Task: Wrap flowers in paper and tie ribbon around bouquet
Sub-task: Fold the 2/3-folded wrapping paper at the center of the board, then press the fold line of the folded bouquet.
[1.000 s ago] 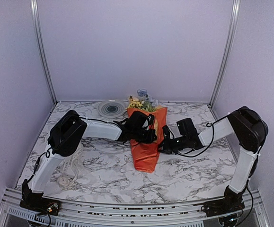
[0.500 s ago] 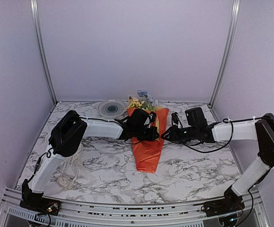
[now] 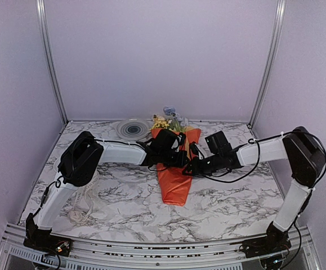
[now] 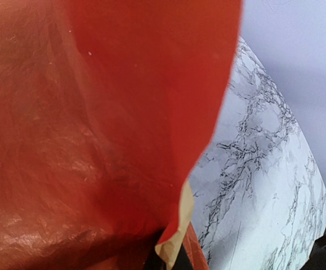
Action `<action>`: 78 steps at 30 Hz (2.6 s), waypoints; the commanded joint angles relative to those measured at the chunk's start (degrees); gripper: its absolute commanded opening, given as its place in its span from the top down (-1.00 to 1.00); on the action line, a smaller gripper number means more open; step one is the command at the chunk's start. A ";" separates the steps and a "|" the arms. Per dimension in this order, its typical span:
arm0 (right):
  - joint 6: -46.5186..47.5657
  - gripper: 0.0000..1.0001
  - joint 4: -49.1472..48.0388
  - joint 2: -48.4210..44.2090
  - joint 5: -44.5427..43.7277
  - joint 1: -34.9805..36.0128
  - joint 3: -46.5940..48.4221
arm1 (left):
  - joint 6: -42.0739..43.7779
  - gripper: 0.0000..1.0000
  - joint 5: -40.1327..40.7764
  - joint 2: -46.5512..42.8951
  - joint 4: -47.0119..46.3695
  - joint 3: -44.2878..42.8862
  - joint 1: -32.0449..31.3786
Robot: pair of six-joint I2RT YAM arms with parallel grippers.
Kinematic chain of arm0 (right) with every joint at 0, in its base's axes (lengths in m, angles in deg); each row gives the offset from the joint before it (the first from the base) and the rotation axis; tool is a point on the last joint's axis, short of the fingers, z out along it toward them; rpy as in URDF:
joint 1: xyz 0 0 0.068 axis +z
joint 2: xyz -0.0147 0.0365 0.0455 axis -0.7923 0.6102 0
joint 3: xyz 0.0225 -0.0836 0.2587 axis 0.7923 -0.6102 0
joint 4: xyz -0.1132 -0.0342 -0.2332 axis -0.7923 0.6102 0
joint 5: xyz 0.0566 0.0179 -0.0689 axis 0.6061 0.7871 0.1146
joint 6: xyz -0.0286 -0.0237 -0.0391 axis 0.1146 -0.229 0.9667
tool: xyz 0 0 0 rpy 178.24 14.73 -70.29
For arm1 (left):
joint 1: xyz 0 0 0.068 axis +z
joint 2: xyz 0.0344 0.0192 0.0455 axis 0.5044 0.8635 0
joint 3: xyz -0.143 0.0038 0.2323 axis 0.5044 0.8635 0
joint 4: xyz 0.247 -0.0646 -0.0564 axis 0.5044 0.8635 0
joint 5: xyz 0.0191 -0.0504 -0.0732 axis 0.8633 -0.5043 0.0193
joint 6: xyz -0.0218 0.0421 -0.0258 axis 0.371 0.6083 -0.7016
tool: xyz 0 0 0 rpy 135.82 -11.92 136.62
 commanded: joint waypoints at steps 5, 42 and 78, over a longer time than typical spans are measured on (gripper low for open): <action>-2.94 1.00 -2.02 -0.63 -0.63 -2.52 -3.74 | 10.86 0.15 -0.85 -4.14 -2.43 0.24 -0.40; -5.47 1.00 -6.76 3.58 0.88 -5.31 -5.70 | 52.89 0.34 -11.79 -24.49 10.63 30.14 -13.12; -3.92 1.00 -4.60 3.87 2.36 -5.38 -6.52 | 11.09 0.57 11.26 1.21 9.52 -5.67 17.03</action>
